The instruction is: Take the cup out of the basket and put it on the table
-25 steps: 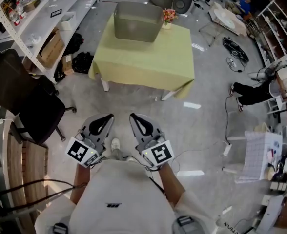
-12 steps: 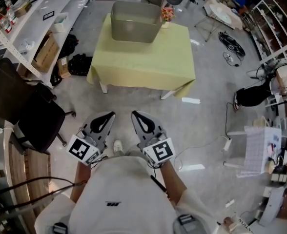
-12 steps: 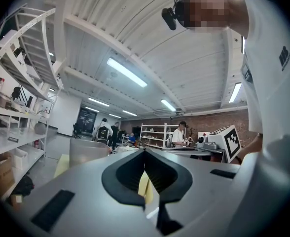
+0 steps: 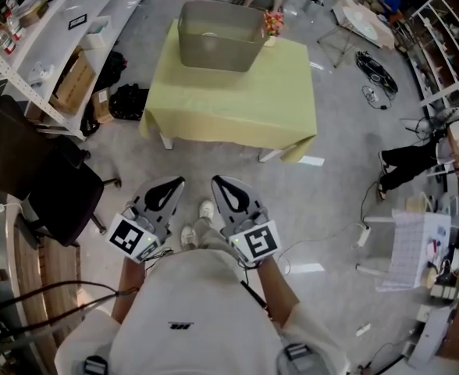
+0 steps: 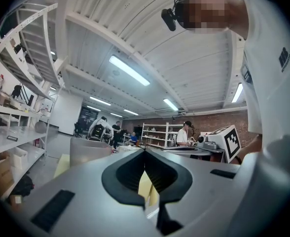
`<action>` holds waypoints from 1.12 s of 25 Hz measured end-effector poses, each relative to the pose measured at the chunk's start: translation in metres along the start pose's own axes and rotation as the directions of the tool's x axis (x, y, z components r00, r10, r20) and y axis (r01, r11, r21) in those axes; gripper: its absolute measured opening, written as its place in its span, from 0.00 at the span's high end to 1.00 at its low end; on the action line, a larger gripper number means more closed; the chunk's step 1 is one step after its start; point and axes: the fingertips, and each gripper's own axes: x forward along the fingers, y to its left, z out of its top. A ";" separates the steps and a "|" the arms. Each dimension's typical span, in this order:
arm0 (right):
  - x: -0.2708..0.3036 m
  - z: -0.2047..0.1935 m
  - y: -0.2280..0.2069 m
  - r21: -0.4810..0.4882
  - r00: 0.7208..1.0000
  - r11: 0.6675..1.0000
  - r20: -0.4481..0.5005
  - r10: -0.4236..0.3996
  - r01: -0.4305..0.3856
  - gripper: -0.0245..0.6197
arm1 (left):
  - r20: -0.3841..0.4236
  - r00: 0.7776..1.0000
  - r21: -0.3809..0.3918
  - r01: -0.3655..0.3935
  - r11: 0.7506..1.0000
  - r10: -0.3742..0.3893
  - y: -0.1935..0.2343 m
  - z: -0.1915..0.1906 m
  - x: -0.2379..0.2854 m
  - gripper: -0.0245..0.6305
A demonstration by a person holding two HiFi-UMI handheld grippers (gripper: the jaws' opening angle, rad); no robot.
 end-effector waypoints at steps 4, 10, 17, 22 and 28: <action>0.021 -0.002 -0.025 -0.008 1.000 1.000 0.002 0.025 -0.025 0.95 | -0.001 1.000 0.001 -0.019 1.000 0.019 0.020 -0.001 0.024 0.94; 0.045 -0.004 -0.067 0.011 0.998 0.998 0.005 0.064 -0.064 0.95 | -0.004 0.998 -0.012 -0.055 0.998 0.055 0.045 -0.003 0.064 0.94; 0.067 -0.005 -0.098 0.007 0.992 0.992 0.007 0.126 -0.126 0.95 | 0.008 0.995 -0.005 -0.101 0.995 0.101 0.063 0.007 0.100 0.94; 0.080 -0.003 -0.116 0.010 0.991 0.991 0.017 0.132 -0.132 0.95 | 0.011 0.994 -0.004 -0.109 0.994 0.109 0.074 0.006 0.119 0.94; 0.102 0.000 -0.135 0.012 0.991 0.992 0.023 0.128 -0.128 0.95 | -0.001 0.995 -0.002 -0.103 0.995 0.103 0.095 0.007 0.138 0.94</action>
